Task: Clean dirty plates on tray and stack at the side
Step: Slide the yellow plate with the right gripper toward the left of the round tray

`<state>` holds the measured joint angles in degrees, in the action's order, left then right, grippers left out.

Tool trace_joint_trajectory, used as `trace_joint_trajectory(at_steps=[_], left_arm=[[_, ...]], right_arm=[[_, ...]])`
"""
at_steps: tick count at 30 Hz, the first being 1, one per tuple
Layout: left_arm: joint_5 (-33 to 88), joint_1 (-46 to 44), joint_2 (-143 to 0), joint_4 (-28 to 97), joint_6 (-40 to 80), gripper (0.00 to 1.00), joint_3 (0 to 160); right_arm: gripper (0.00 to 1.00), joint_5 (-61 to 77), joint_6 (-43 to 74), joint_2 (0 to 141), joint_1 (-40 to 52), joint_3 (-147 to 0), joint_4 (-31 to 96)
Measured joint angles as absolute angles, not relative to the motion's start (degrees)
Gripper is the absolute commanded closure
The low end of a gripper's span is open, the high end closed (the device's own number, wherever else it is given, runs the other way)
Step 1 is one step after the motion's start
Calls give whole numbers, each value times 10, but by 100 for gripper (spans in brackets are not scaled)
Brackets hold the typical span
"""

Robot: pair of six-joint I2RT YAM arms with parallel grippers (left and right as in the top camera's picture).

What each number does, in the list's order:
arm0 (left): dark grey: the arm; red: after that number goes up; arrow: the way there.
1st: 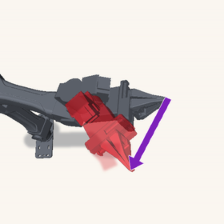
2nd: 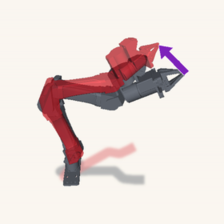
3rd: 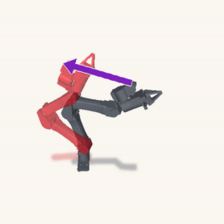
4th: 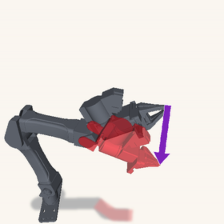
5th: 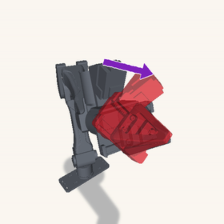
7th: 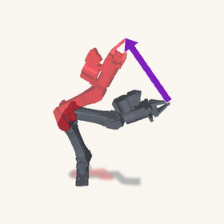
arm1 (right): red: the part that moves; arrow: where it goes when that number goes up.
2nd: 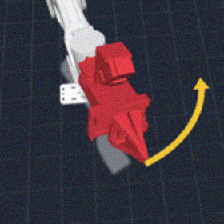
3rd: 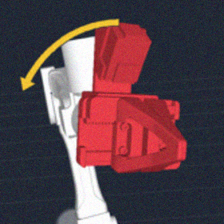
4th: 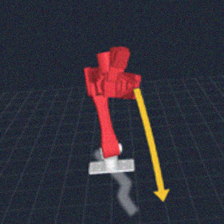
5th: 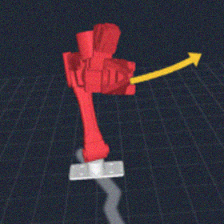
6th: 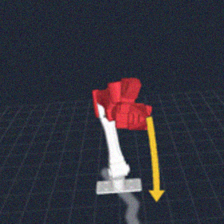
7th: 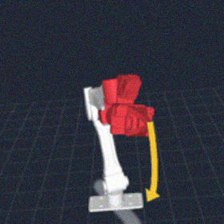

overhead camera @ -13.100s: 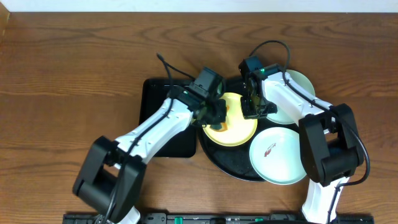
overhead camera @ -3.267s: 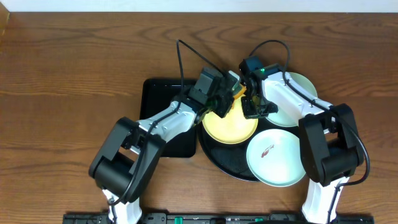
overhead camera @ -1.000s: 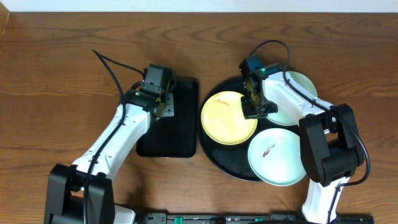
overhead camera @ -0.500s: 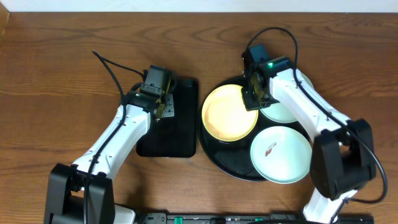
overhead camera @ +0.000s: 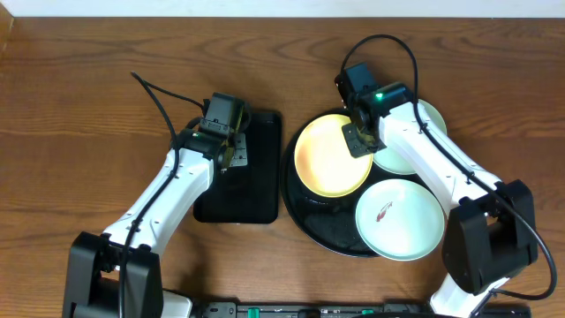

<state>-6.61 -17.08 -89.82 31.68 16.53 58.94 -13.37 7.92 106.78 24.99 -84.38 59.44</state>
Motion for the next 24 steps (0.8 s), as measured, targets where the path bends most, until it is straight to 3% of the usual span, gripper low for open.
trace_joint_trajectory(at_steps=[24], left_arm=[[-66, -171, -898, 317, 165, 87, 589]], right_arm=[[99, -35, 89, 1068, 231, -831, 599]])
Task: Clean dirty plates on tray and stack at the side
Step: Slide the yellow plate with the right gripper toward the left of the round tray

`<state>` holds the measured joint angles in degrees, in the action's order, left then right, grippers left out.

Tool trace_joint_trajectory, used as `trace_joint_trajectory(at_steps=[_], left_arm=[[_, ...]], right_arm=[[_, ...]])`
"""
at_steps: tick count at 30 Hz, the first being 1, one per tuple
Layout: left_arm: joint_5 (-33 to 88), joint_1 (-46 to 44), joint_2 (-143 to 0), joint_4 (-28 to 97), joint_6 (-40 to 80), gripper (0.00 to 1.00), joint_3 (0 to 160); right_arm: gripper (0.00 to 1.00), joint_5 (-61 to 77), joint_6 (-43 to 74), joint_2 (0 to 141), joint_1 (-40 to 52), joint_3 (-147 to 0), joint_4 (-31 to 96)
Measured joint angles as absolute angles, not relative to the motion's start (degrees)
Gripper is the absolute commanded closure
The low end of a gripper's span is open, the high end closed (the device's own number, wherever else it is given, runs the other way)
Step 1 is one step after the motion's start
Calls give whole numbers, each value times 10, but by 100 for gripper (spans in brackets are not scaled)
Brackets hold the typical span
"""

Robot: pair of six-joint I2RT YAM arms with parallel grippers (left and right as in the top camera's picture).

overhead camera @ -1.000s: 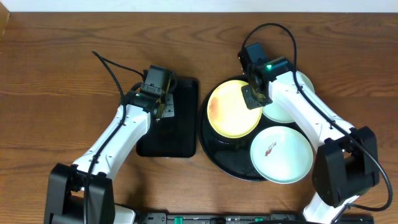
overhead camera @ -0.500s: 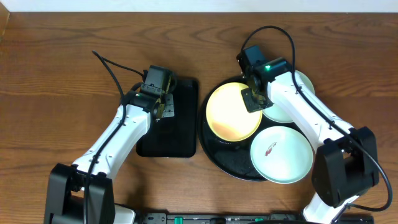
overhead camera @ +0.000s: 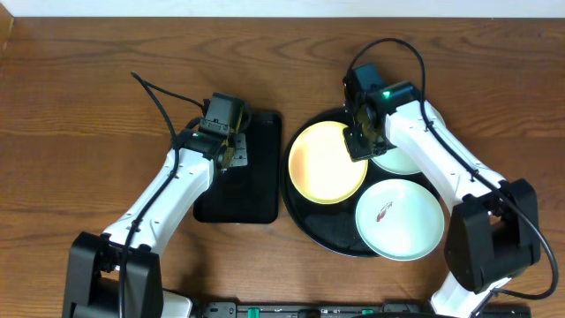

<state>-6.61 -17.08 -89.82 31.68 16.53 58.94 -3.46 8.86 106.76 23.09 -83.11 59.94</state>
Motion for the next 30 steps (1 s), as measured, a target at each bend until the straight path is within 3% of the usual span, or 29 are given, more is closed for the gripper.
trace_joint_trajectory(at_steps=[14, 16, 20, 22, 25, 30], left_arm=[[-66, -171, -898, 317, 165, 87, 589], [-66, -171, -898, 317, 165, 87, 589], [-66, -171, -898, 317, 165, 87, 589], [-66, -171, -898, 317, 165, 87, 589], [-66, -171, -898, 317, 165, 87, 589], [-66, -171, -898, 317, 165, 87, 589]], right_arm=[[95, -30, 130, 1067, 230, -728, 498], [88, -30, 140, 1067, 230, -714, 486], [62, -26, 153, 1067, 230, -706, 476], [55, -25, 159, 1067, 230, -706, 475], [57, -10, 164, 1067, 230, -707, 491], [77, 28, 194, 1067, 226, -707, 534]])
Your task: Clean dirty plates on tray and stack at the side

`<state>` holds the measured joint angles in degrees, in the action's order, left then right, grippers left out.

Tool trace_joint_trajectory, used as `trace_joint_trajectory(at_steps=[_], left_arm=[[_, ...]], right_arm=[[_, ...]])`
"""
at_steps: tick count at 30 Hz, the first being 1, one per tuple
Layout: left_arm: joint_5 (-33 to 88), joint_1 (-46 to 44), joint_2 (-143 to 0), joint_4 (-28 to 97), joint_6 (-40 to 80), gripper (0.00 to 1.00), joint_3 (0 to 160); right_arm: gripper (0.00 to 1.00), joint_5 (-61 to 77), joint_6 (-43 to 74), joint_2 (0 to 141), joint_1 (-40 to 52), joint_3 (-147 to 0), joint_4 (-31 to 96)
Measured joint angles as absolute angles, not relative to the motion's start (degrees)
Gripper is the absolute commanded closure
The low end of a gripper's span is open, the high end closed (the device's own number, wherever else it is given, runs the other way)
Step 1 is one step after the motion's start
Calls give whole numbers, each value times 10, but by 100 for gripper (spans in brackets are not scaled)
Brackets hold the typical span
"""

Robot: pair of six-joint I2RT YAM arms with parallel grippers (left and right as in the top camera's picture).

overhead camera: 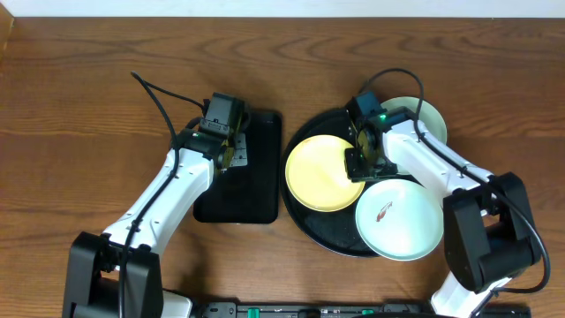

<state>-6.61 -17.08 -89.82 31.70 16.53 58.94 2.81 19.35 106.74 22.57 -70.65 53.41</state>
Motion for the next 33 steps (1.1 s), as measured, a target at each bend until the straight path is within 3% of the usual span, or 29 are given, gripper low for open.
trace_joint_trajectory(at_steps=[1, 3, 6, 12, 22, 28, 30, 33], left_arm=[[-66, -171, -898, 317, 165, 87, 589], [-66, -171, -898, 317, 165, 87, 589], [-66, -171, -898, 317, 165, 87, 589], [-66, -171, -898, 317, 165, 87, 589], [-66, -171, -898, 317, 165, 87, 589], [-66, -171, -898, 317, 165, 87, 589], [-66, -171, -898, 317, 165, 87, 589], [-66, -171, -898, 317, 165, 86, 589]], right_arm=[[82, 33, 201, 1067, 225, -707, 540], [82, 42, 215, 1067, 226, -707, 546], [76, 49, 240, 1067, 228, -706, 546], [74, 89, 300, 1067, 229, -706, 543], [81, 183, 433, 1067, 245, -706, 588], [73, 180, 536, 1067, 295, -705, 607], [57, 157, 575, 1067, 318, -705, 607], [58, 116, 620, 1067, 344, -705, 607]])
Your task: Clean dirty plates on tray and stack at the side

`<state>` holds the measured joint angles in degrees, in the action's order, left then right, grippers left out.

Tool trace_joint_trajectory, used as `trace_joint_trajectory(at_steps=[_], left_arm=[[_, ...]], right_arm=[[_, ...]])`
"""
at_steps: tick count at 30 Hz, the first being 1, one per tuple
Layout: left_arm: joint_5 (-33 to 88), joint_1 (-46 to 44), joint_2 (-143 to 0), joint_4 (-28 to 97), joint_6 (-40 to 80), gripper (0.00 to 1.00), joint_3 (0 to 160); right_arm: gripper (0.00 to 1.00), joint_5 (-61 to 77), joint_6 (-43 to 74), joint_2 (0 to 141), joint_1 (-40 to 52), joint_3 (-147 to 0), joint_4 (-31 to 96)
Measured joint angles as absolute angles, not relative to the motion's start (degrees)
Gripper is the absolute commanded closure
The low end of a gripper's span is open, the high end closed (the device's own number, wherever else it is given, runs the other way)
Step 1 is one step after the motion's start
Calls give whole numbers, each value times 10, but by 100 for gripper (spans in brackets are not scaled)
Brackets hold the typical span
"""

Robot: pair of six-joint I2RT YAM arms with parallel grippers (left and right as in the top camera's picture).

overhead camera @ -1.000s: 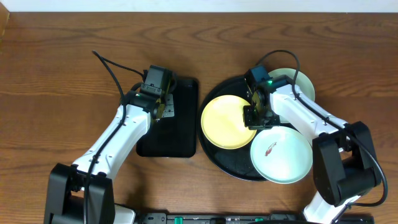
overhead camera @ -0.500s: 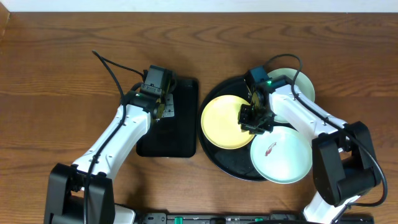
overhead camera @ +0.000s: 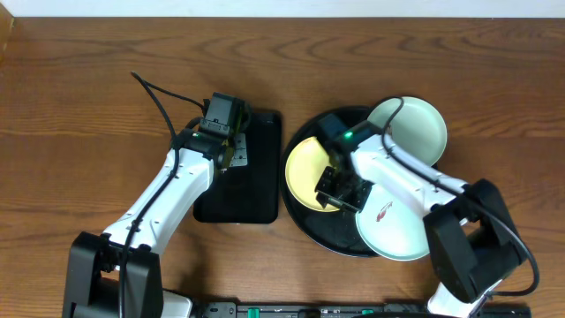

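Observation:
A black round tray [overhead camera: 311, 132] holds a yellow plate [overhead camera: 303, 170] on its left. A pale green plate with a red smear [overhead camera: 402, 228] sits at the tray's front right, and another pale green plate [overhead camera: 415, 128] at the back right. My right gripper [overhead camera: 340, 188] hovers over the yellow plate's front right part; its fingers look spread, open. My left gripper [overhead camera: 233, 155] hangs over a black rectangular mat [overhead camera: 252, 199], shut on a small pale sponge [overhead camera: 238, 157].
The brown wooden table [overhead camera: 79, 97] runs to a white edge at the back. The left arm's cable [overhead camera: 159, 102] loops over the table behind the mat. The right arm crosses the middle of the tray.
My right gripper has moved from the yellow plate's right rim to its front right part, with the wrist turned. The yellow plate lies where it was. The left arm is unchanged.
My right gripper first held the yellow plate by its right rim, tilted up at the back of the tray. Then the plate was lower and further left, then flat on the tray's left. Now the gripper is over the plate. My left gripper stayed over the mat throughout.

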<state>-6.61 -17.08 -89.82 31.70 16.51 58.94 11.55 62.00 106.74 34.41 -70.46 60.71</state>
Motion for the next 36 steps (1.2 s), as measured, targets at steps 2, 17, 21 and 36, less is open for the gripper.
trace_joint_trajectory(at_steps=[2, 17, 21, 36], left_arm=[[-66, -171, -898, 317, 165, 87, 589], [-66, -171, -898, 320, 165, 87, 589], [-66, -171, -898, 320, 165, 87, 589], [-66, -171, -898, 325, 165, 87, 589]], right_arm=[[60, 86, 654, 1067, 354, -704, 606], [74, 15, 795, 1067, 356, -696, 567], [75, 15, 805, 1067, 356, -681, 547], [80, 17, 815, 1067, 350, -671, 538]])
